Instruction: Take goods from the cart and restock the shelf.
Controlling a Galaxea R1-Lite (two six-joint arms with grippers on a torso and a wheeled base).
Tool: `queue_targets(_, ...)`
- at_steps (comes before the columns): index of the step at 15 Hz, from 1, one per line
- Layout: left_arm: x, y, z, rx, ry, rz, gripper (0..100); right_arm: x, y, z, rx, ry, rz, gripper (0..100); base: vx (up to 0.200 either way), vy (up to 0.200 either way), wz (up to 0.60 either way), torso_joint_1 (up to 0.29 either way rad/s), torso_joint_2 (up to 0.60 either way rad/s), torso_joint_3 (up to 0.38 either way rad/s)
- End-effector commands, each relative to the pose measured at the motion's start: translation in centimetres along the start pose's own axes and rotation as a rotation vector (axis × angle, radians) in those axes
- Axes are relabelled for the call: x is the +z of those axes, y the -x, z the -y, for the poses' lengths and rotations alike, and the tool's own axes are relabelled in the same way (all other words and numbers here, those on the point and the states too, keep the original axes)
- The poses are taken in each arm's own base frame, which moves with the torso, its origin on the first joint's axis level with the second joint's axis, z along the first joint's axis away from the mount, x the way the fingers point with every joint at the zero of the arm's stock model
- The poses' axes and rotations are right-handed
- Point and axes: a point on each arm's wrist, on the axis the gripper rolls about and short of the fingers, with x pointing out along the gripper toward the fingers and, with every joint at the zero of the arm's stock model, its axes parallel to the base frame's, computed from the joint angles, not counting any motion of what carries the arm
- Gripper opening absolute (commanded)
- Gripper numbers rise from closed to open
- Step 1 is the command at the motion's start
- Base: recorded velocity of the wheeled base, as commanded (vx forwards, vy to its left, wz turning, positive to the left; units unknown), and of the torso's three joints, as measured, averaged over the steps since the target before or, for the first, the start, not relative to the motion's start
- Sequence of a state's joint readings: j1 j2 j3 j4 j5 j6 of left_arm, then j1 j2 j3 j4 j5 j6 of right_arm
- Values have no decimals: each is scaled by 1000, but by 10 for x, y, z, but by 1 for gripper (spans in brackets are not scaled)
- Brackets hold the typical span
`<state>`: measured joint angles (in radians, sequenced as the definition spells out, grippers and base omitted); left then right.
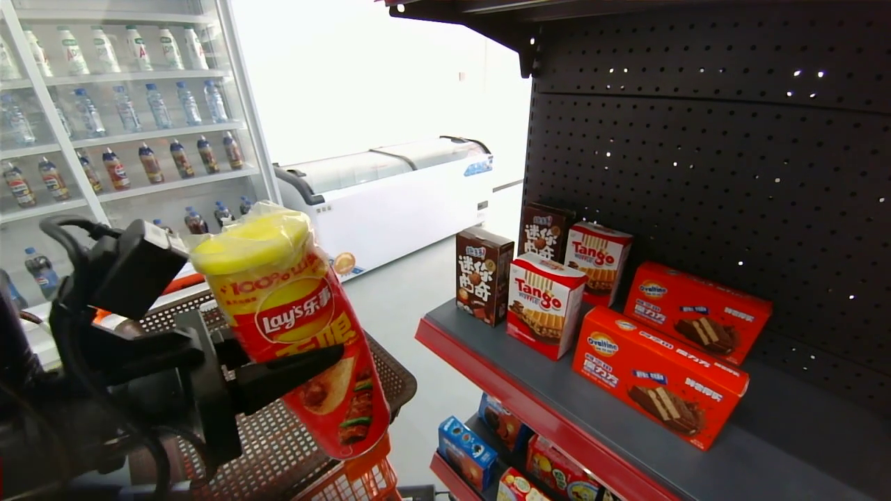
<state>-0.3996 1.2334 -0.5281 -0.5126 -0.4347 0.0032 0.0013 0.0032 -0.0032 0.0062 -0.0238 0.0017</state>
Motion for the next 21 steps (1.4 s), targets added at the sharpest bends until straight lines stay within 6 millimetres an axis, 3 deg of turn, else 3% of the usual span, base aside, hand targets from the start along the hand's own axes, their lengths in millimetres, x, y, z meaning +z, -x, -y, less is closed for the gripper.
queue_targets(1,10,12,10,-29,-33,55,0,0,0,0,1,0,0,100,0,0,0,0,0,0)
queue_targets(4,20,11,11,-64,-45,78,0,0,0,0,0,0,0,100,0,0,0,0,0,0)
queue_targets(14,13,9,11,-85,-36,53,0,0,0,0,0,0,0,100,0,0,0,0,0,0)
queue_targets(21,14,8,15,-105,-42,54,0,0,0,0,1,0,0,100,0,0,-600,3,-1,2)
